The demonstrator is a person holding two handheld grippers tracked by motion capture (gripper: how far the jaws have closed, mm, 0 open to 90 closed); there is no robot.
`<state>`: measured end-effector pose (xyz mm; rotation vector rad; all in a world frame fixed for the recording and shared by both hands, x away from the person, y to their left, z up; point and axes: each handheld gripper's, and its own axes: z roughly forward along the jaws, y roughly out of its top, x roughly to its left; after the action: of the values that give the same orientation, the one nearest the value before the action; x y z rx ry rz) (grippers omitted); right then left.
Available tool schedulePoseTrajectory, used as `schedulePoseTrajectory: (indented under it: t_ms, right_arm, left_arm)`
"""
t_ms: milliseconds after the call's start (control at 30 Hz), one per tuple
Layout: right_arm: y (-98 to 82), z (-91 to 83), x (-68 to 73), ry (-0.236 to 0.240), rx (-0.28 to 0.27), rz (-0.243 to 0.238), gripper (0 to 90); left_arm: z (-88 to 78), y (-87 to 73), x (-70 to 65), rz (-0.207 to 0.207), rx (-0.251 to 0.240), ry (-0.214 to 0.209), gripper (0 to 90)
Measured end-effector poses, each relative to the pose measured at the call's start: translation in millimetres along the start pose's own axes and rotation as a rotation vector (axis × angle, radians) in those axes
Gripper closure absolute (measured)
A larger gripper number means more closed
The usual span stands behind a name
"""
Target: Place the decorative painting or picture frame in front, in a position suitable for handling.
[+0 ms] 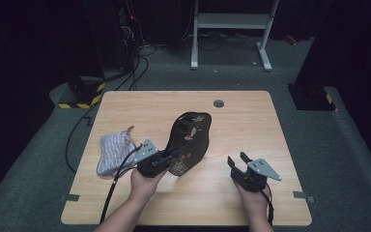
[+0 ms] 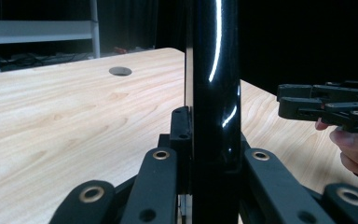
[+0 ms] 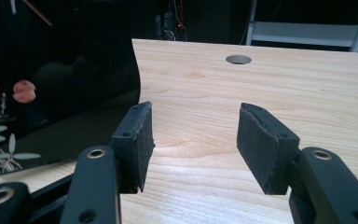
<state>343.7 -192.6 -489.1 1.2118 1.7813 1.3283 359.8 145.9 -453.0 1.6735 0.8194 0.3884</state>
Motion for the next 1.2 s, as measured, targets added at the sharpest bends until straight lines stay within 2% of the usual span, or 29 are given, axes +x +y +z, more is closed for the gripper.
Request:
schedulePoseTrajectory:
  t_ms: [167,267,367,433,567,667,800,867,1033,1200]
  right_arm:
    - [-0.9,1.4,2.4,0.003,0.004,0.003,45.5]
    - [-1.7,1.8,2.7,0.004,0.009,0.003,45.5]
    - [-2.6,1.8,2.9,0.002,0.012,0.002,45.5]
    - [-3.1,1.8,3.3,0.002,0.016,0.003,45.5]
    - [-3.4,1.6,4.6,0.004,0.016,-0.005,45.4]
    - [-3.6,1.6,6.1,0.006,0.019,-0.008,45.4]
    - [-3.8,2.5,7.5,0.010,0.022,-0.019,45.4]
    - [-4.0,3.0,7.9,0.011,0.023,-0.020,45.4]
    - [-4.4,3.8,10.0,0.013,0.027,-0.026,45.4]
    - [-4.2,3.6,11.0,0.015,0.026,-0.034,45.3]
  left_arm:
    - [0.3,-7.0,-8.5,0.002,-0.018,-0.021,80.6]
    - [-0.8,-9.7,-9.2,0.008,-0.023,-0.022,80.4]
    - [-2.5,-14.9,-6.1,-0.019,-0.034,-0.026,80.2]
    - [-3.9,-17.0,-6.6,0.002,-0.034,-0.027,80.1]
    - [-4.9,-18.8,-6.5,0.003,-0.040,-0.027,79.8]
    - [-5.1,-19.3,-7.2,0.026,-0.028,-0.024,78.4]
    - [-3.9,-21.7,-5.1,0.024,-0.005,-0.031,70.6]
    - [-3.6,-22.9,-5.5,0.037,0.005,-0.035,66.2]
    - [-6.5,-26.0,-6.7,0.060,0.015,-0.018,52.2]
    - [-12.3,-35.6,-6.2,0.082,0.044,0.012,38.4]
